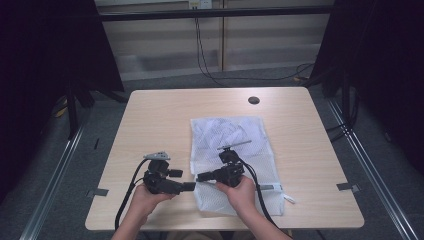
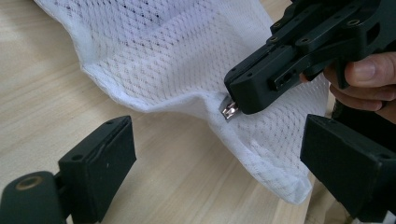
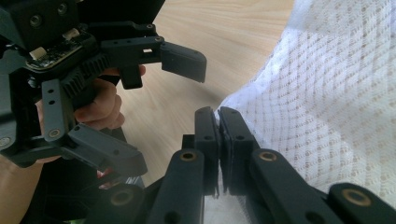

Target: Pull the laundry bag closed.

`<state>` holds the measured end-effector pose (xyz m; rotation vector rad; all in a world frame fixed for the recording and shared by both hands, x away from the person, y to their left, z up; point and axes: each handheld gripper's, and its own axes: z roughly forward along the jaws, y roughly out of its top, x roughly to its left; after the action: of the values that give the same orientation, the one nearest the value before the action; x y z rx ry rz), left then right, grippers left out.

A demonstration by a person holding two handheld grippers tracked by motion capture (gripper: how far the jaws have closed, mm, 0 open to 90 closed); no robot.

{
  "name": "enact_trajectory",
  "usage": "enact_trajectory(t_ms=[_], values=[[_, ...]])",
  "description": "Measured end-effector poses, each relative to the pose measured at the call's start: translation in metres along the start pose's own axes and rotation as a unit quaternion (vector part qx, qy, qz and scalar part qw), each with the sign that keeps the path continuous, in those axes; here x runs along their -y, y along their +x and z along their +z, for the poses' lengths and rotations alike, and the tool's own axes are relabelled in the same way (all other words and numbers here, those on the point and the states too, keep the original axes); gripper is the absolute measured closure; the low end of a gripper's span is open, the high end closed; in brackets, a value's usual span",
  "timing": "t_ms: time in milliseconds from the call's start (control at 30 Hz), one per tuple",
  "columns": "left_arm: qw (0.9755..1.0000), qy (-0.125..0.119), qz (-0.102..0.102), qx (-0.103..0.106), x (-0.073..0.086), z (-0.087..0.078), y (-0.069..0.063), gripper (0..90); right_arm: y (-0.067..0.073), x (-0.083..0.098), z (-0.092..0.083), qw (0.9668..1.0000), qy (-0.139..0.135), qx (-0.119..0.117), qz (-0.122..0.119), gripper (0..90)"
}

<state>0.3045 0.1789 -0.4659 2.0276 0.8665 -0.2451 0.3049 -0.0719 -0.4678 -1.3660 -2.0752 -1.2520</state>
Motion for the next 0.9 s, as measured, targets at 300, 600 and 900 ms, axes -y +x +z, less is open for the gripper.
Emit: enact_trajectory(t_ms=[300, 600, 900], values=[[0.9996, 0.020, -0.012, 0.016, 0.002, 0.007, 0.000, 15.9, 0.001, 0.000, 0.000, 1.0000, -0.003, -0.005, 0.001, 86.6], [0.9992, 0.019, -0.007, 0.035, 0.003, 0.015, -0.002, 24.6, 0.003, -0.001, -0.001, 1.0000, -0.003, -0.007, -0.001, 86.6], [0.9990, 0.016, -0.002, 0.042, 0.003, 0.018, -0.005, 36.7, 0.004, -0.001, -0.002, 0.9999, -0.005, -0.010, -0.002, 86.6]])
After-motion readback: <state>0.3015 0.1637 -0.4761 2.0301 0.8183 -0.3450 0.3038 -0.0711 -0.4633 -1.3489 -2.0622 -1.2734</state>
